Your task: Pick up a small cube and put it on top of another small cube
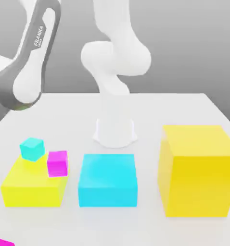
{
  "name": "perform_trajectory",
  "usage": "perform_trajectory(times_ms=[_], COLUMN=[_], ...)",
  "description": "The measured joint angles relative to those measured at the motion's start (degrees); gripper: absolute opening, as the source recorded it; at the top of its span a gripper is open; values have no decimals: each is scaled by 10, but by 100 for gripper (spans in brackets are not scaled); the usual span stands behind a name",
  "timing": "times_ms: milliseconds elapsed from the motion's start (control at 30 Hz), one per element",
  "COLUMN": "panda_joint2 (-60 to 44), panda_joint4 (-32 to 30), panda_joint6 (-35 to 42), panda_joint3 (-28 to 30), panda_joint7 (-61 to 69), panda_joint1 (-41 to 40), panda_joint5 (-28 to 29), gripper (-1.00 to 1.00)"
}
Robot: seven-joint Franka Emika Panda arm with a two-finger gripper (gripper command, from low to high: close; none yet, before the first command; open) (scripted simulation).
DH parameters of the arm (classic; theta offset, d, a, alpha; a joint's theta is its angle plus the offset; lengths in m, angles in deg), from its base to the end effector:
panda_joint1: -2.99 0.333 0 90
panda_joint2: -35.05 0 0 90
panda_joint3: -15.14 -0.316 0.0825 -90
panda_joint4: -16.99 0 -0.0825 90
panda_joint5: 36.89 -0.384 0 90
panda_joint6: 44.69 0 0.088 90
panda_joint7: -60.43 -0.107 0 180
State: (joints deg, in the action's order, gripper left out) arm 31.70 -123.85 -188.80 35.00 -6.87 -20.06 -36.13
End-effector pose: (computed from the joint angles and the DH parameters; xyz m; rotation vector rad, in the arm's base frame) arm 0.3514 -0.3277 0.2751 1.7964 -2.5448 0.0121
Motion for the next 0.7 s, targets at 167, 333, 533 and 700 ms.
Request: perform_trajectory(times_ms=[167,333,533,700], panda_joint2=[109,216,256,187], panda_joint4=[-78,-156,-227,-245], panda_joint6=[27,54,23,-64], panda_joint3=[-4,-18,-26,-17], panda_joint7=[-108,-198,-255,-249], panda_joint1=[-31,-73,-105,-100], panda_joint5=[56,88,94,87], gripper=[-100,-100,-100,100])
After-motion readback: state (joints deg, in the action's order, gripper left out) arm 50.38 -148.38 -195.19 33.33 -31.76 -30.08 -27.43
